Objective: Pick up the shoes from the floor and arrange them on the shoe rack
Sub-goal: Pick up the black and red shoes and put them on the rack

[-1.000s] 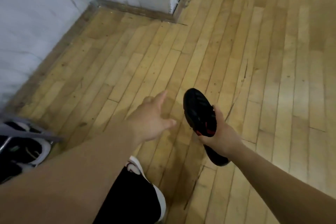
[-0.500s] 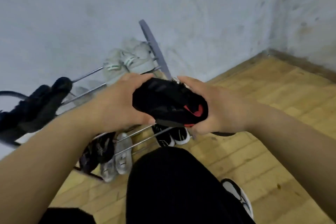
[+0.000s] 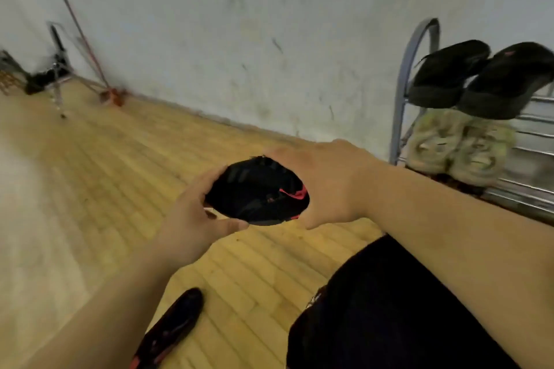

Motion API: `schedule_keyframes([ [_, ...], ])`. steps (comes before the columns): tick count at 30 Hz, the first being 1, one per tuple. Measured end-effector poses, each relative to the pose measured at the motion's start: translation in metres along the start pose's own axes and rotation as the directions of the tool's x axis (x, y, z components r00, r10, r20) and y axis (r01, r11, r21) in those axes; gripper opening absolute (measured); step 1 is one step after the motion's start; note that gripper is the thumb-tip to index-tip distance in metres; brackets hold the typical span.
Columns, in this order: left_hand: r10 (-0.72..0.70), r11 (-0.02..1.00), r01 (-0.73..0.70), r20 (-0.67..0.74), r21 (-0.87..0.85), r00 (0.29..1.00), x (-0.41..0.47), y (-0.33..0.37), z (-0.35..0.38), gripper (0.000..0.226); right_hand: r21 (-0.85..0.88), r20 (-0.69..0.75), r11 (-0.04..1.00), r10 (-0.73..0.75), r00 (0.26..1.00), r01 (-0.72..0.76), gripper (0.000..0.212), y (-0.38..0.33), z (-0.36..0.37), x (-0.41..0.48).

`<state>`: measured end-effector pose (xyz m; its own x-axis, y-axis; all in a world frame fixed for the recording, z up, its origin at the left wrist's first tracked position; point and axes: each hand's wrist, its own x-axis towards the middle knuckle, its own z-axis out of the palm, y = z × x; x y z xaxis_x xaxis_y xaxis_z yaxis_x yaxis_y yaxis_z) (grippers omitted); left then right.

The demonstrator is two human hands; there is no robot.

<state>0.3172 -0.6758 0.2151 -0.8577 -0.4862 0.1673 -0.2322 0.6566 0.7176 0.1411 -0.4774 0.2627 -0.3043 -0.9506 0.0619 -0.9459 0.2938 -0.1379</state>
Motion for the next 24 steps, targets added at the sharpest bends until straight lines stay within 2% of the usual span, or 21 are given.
schedule_keyframes([
  [3, -0.271, 0.96, 0.276, -0.111, 0.041, 0.956, -0.03, -0.09, -0.017, 0.099, -0.031, 0.099, 0.998, -0.048, 0.994, 0.051, 0.1, -0.057, 0.056, 0.073],
  [6, -0.538, 0.832, 0.551, -0.154, 0.058, 0.829, -0.064, -0.183, -0.014, 0.107, -0.008, 0.181, 1.0, 0.031, 0.983, -0.03, 0.092, -0.091, 0.128, 0.11],
  [10, -0.736, 0.656, 0.74, -0.091, 0.149, 0.671, -0.105, -0.285, 0.009, 0.106, 0.1, 0.331, 0.977, 0.144, 0.933, -0.186, 0.085, -0.1, 0.215, 0.117],
  [12, -0.772, 0.606, 0.75, -0.033, 0.266, 0.635, -0.115, -0.329, 0.022, 0.108, 0.127, 0.398, 0.963, 0.17, 0.902, -0.238, 0.087, -0.101, 0.242, 0.116],
  [17, -0.815, 0.498, 0.654, 0.048, 0.57, 0.578, -0.106, -0.407, 0.048, 0.115, 0.105, 0.467, 0.954, 0.201, 0.861, -0.279, 0.102, -0.09, 0.276, 0.128],
  [21, -0.825, 0.465, 0.565, 0.102, 0.682, 0.556, -0.083, -0.442, 0.059, 0.122, 0.173, 0.47, 0.926, 0.223, 0.854, -0.337, 0.101, -0.084, 0.284, 0.141],
  [24, -0.825, 0.486, 0.503, 0.184, 0.715, 0.535, -0.075, -0.465, 0.067, 0.127, 0.166, 0.494, 0.916, 0.242, 0.835, -0.364, 0.102, -0.077, 0.289, 0.143],
])
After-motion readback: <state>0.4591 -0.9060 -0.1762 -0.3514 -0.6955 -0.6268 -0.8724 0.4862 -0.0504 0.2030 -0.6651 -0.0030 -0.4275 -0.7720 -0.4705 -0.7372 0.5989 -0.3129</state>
